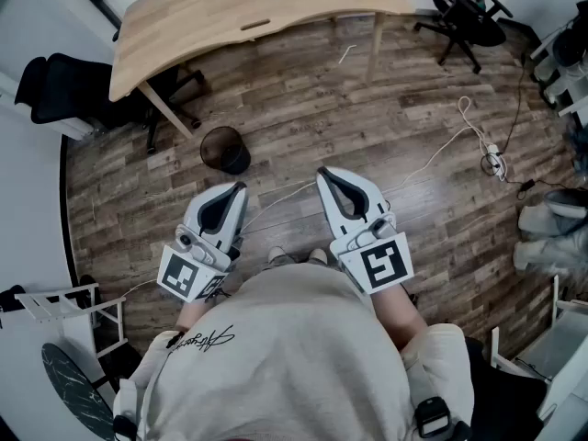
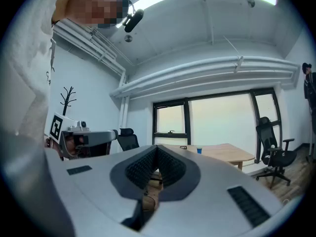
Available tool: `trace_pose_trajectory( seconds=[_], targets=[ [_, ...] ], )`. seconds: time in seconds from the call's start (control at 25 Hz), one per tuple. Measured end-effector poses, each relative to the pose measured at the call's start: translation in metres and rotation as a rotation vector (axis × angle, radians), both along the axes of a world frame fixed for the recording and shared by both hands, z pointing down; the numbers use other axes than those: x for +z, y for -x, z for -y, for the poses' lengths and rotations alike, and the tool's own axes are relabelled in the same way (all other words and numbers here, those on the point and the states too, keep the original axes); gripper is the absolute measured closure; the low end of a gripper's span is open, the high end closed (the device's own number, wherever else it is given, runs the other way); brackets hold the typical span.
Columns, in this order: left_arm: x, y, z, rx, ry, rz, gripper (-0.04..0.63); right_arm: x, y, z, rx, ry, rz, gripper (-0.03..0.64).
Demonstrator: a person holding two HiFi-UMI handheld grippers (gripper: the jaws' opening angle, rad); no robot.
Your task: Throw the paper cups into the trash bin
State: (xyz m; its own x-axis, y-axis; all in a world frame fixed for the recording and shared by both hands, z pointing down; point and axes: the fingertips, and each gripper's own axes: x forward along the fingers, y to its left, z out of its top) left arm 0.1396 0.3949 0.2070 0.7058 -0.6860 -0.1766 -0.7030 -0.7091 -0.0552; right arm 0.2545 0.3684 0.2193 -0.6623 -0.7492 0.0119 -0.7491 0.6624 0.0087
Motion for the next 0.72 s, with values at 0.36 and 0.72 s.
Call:
trace_pose_trajectory(
  seconds=[0.36, 0.72],
  targets=[
    [0.000, -0.016, -0.003, -0.010, -0.002, 0.006, 0.592, 0.002, -0.019, 0.000, -0.001, 0.010, -0.004, 0.607],
    [-0.001, -0.030, -0.005, -0.030, -0.014, 0.004, 0.592, 0.004, -0.037, -0.003, -0.007, -0.006, 0.005, 0.606]
  ],
)
